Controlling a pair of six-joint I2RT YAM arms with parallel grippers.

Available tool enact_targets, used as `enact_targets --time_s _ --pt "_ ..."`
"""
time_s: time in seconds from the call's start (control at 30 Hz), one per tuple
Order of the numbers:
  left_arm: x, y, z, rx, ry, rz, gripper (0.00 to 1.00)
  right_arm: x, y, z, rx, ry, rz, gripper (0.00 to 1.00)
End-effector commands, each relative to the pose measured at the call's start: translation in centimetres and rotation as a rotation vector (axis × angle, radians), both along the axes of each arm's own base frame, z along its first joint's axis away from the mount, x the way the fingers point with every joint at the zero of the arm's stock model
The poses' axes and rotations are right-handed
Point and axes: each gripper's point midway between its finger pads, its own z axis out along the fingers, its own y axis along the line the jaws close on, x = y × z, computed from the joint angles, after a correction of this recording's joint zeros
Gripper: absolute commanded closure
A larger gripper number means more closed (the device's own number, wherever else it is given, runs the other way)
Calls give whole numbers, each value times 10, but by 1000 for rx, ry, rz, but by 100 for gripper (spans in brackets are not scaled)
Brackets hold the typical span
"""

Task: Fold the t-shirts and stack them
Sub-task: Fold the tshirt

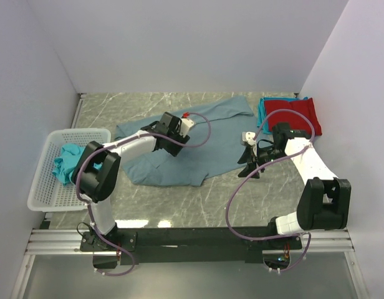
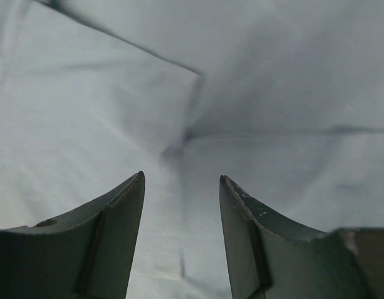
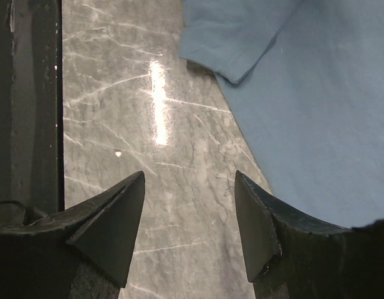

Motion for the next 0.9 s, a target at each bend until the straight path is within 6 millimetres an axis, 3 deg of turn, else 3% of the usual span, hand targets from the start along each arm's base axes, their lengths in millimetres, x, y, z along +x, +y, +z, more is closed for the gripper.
enact_targets --time_s 0.0,0.27,0.47,0.67,0.87 --pt "10 -13 9 -73 22 4 44 7 0 4 9 -12 -3 34" --pt "9 -25 3 -125 120 -41 50 6 -1 2 4 -1 -2 34" --pt "12 -19 -5 -96 134 -19 53 7 -1 1 5 4 0 34" --pt "9 -23 -10 -104 165 -33 66 7 -1 2 5 1 -2 34" --pt "12 -18 -12 -82 150 -13 70 7 -1 2 4 3 0 34"
